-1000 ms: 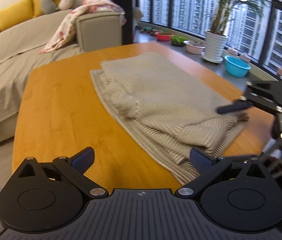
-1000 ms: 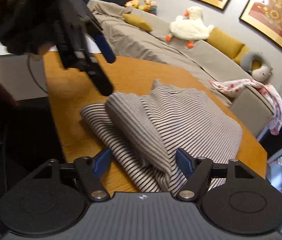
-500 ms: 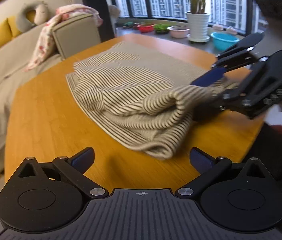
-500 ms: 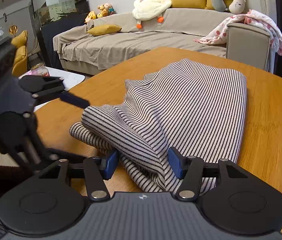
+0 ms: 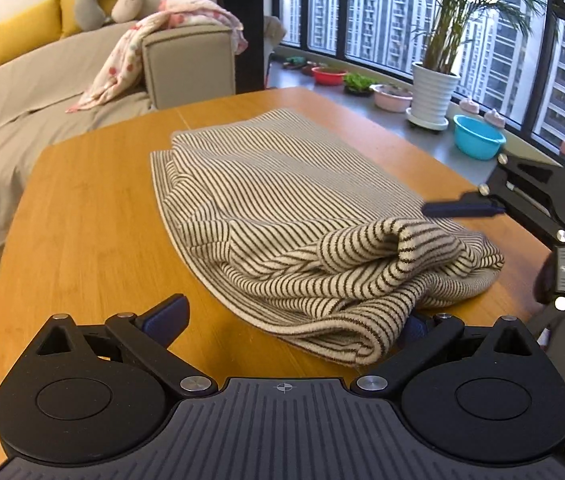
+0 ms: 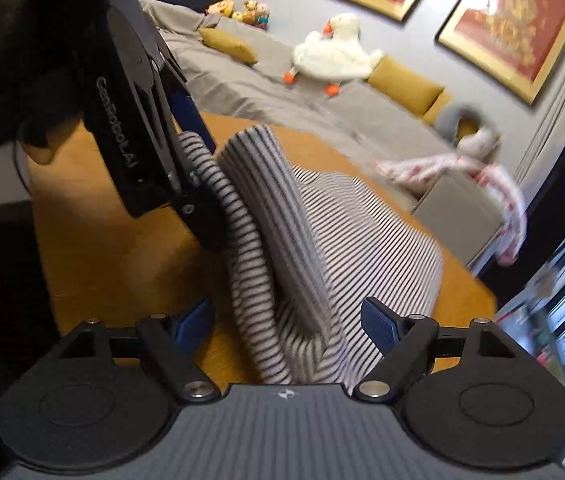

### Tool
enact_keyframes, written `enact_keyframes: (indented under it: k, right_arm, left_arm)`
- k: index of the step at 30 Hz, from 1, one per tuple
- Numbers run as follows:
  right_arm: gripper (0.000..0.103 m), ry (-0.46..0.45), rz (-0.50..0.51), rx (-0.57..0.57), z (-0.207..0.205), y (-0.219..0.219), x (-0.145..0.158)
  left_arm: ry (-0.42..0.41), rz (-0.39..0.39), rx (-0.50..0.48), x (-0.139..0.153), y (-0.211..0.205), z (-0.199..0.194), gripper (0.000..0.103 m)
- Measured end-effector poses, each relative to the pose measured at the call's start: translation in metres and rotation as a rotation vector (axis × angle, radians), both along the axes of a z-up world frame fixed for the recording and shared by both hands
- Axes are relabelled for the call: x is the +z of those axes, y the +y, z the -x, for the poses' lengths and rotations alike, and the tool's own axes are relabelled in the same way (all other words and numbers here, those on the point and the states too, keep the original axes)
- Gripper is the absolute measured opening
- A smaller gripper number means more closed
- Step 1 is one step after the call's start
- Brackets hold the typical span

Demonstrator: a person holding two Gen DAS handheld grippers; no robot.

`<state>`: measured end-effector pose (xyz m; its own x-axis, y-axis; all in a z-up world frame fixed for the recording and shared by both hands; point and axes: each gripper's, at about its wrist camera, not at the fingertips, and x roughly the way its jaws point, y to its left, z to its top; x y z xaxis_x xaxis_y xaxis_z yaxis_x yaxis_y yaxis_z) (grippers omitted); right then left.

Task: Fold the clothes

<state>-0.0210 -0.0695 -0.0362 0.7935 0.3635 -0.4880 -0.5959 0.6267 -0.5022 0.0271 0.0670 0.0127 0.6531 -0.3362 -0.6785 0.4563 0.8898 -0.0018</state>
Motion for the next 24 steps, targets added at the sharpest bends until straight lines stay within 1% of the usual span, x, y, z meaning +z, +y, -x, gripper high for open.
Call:
enact_keyframes:
  k: [3,4,5,6,8,9,11,13,14,19,22,24]
  right_arm:
    - [0.077,-0.021,0.024,0.027,0.001,0.008,0.0]
    - [0.066,-0.03,0.036,0.036,0.002,0.01,0.0]
    - [0.046,-0.039,0.049,0.044,0.004,0.012,0.0]
    - [0.039,-0.043,0.058,0.051,0.005,0.014,0.0]
    - [0.032,-0.019,0.057,0.052,0.003,0.014,0.003]
    - [0.031,0.001,0.055,0.05,0.003,0.012,0.006]
    - [0.03,0.04,0.05,0.047,0.002,0.007,0.013]
    - [0.029,0.07,0.051,0.047,0.002,0.001,0.018]
    - [0.029,0.083,0.052,0.048,0.002,-0.002,0.02]
    - [0.029,0.114,0.089,0.065,0.007,-0.006,0.024]
    - [0.029,0.129,0.116,0.091,0.012,-0.005,0.028]
    - [0.028,0.147,0.125,0.104,0.015,-0.005,0.031]
  left_arm:
    - [0.004,0.01,0.003,0.001,0.001,-0.001,0.103]
    - [0.005,0.013,0.004,0.002,0.001,-0.001,0.103]
    - [0.006,0.016,0.005,0.002,0.001,-0.001,0.103]
    - [0.007,0.018,0.006,0.002,0.001,-0.001,0.103]
    - [0.016,0.029,-0.009,0.002,0.003,0.001,0.103]
    - [0.024,0.046,-0.029,0.004,0.007,0.004,0.103]
    - [0.033,0.106,-0.067,0.012,0.02,0.011,0.103]
    - [0.031,0.173,-0.088,0.022,0.037,0.015,0.103]
    - [0.018,0.181,-0.078,0.026,0.04,0.013,0.103]
    - [-0.062,0.186,-0.002,0.043,0.052,-0.006,0.103]
    - [-0.058,0.167,-0.009,0.036,0.036,-0.036,0.103]
    - [-0.052,0.119,-0.023,0.027,0.022,-0.058,0.103]
